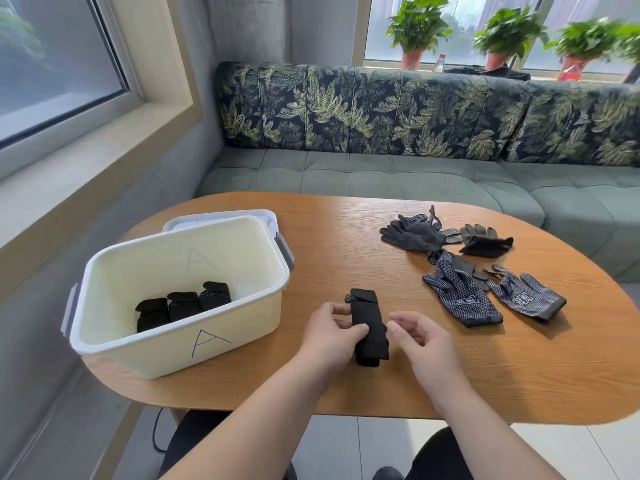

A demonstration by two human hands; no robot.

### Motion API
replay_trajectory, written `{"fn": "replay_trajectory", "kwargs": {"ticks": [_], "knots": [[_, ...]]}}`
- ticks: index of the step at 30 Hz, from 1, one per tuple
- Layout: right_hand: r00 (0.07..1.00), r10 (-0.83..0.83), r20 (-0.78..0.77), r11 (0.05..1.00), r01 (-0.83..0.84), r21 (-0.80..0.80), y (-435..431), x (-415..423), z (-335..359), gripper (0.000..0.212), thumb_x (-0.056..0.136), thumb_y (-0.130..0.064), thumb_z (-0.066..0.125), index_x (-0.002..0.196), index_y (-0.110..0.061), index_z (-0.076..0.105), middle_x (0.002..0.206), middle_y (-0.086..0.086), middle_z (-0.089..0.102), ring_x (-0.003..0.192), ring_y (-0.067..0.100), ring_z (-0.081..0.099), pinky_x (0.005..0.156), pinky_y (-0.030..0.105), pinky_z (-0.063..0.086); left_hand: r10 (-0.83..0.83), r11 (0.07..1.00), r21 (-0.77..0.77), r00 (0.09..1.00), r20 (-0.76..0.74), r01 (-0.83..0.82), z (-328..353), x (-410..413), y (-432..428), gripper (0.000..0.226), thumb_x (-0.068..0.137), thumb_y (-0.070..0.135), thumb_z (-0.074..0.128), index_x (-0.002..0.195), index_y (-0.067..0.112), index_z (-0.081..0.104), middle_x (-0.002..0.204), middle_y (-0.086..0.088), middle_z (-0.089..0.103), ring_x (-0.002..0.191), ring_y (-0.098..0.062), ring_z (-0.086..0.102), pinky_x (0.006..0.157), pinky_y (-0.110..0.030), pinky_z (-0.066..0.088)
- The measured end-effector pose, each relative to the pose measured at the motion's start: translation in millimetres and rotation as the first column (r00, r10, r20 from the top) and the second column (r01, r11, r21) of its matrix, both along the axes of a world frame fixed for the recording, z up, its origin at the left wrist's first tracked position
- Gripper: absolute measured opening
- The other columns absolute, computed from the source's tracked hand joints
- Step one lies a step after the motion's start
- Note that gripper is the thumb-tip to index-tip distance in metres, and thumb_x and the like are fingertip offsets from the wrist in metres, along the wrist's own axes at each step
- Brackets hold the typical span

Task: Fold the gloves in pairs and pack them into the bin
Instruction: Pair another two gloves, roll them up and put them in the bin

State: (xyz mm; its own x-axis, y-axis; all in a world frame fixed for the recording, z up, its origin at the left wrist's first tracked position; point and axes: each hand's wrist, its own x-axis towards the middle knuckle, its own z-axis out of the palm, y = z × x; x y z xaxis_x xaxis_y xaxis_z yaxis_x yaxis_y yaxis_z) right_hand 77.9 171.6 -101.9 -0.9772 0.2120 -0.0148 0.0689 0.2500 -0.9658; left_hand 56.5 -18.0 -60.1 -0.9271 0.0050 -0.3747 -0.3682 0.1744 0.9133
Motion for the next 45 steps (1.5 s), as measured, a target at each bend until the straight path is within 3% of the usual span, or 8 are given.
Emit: {"fn": "replay_trajectory", "kwargs": {"ticks": [7, 11, 15, 30, 36, 40, 43, 45], "knots": [[0.981, 0.141, 0.134, 0.939, -0.089, -0.333, -9, -19, 49, 0.048, 0.098, -0.051, 0.06, 0.133, -0.02, 0.069, 0.12, 0.012, 0.078, 0.106, 0.034, 0.073, 0.087, 0.045, 0.055, 0.026, 0.96, 0.279, 0.997, -0.07, -0.005, 52, -6, -19, 0.034, 0.093, 0.007, 0.08, 0.12, 0.016, 0.062, 0.109, -0.012, 0.073, 0.086, -0.021, 0.08, 0.072, -0.034, 0.066], [0.96, 0.28, 0.024, 0.847, -0.235, -0.477, -37, -33, 93, 0.045, 0.101, -0.036, 0.063, 0.143, -0.018, 0.063, 0.132, 0.014, 0.073, 0.112, 0.033, 0.071, 0.098, 0.056, 0.055, 0.048, 0.959, 0.284, 0.986, -0.159, -0.001, 86, -15, -34, 0.035, 0.092, 0.007, 0.081, 0.122, 0.013, 0.063, 0.108, -0.017, 0.076, 0.087, -0.026, 0.081, 0.073, -0.036, 0.067], [0.956, 0.284, -0.068, 0.836, -0.282, -0.47, -62, -54, 131, 0.048, 0.096, -0.023, 0.072, 0.142, -0.017, 0.06, 0.124, 0.013, 0.077, 0.109, 0.026, 0.075, 0.09, 0.045, 0.06, 0.078, 0.96, 0.278, 0.974, -0.212, -0.016, 113, -23, -53, 0.036, 0.093, 0.008, 0.081, 0.124, 0.012, 0.062, 0.107, -0.017, 0.077, 0.084, -0.026, 0.081, 0.072, -0.035, 0.066], [0.881, 0.472, 0.023, 0.881, -0.472, -0.025, -180, -99, 172, 0.015, 0.103, -0.015, 0.069, 0.112, -0.026, 0.072, 0.097, 0.015, 0.08, 0.089, 0.033, 0.079, 0.087, 0.055, 0.065, 0.201, 0.979, 0.021, 0.94, -0.274, -0.203, 130, -45, -173, 0.007, 0.105, 0.013, 0.066, 0.107, 0.007, 0.065, 0.099, -0.016, 0.074, 0.085, -0.023, 0.075, 0.077, -0.033, 0.066], [0.86, 0.486, 0.157, 0.849, -0.507, 0.15, -228, -107, 157, 0.013, 0.102, -0.01, 0.067, 0.11, -0.021, 0.068, 0.108, 0.02, 0.073, 0.084, 0.03, 0.077, 0.065, 0.036, 0.066, 0.142, 0.972, -0.16, 0.972, -0.185, -0.173, 109, -43, -212, 0.019, 0.106, 0.006, 0.051, 0.096, 0.006, 0.067, 0.092, -0.018, 0.072, 0.084, -0.025, 0.068, 0.092, -0.043, 0.062], [0.863, 0.449, 0.233, 0.739, -0.505, 0.445, -249, -119, 138, 0.01, 0.098, -0.026, 0.069, 0.101, -0.036, 0.065, 0.107, 0.005, 0.069, 0.092, 0.03, 0.075, 0.079, 0.042, 0.064, 0.054, 0.943, -0.322, 0.994, -0.092, -0.081, 89, -45, -231, 0.021, 0.105, 0.012, 0.049, 0.103, 0.008, 0.069, 0.091, -0.006, 0.077, 0.09, -0.022, 0.072, 0.098, -0.043, 0.061], [0.829, 0.459, 0.319, 0.519, -0.542, 0.661, -255, -123, 136, 0.015, 0.103, -0.028, 0.063, 0.117, -0.031, 0.066, 0.111, -0.002, 0.066, 0.102, 0.022, 0.062, 0.08, 0.029, 0.047, -0.029, 0.87, -0.493, 0.998, -0.053, -0.001, 79, -47, -241, 0.021, 0.101, 0.012, 0.051, 0.099, 0.017, 0.072, 0.09, 0.001, 0.079, 0.1, -0.024, 0.073, 0.1, -0.046, 0.058], [0.817, 0.438, 0.375, 0.334, -0.535, 0.776, -259, -125, 137, 0.025, 0.104, -0.024, 0.061, 0.128, -0.023, 0.067, 0.128, 0.001, 0.069, 0.111, 0.023, 0.064, 0.087, 0.03, 0.05, -0.115, 0.785, -0.615, 0.993, -0.03, 0.073, 76, -48, -244, 0.023, 0.102, 0.011, 0.05, 0.103, 0.02, 0.071, 0.107, 0.0, 0.077, 0.106, -0.023, 0.069, 0.101, -0.041, 0.055]]}}
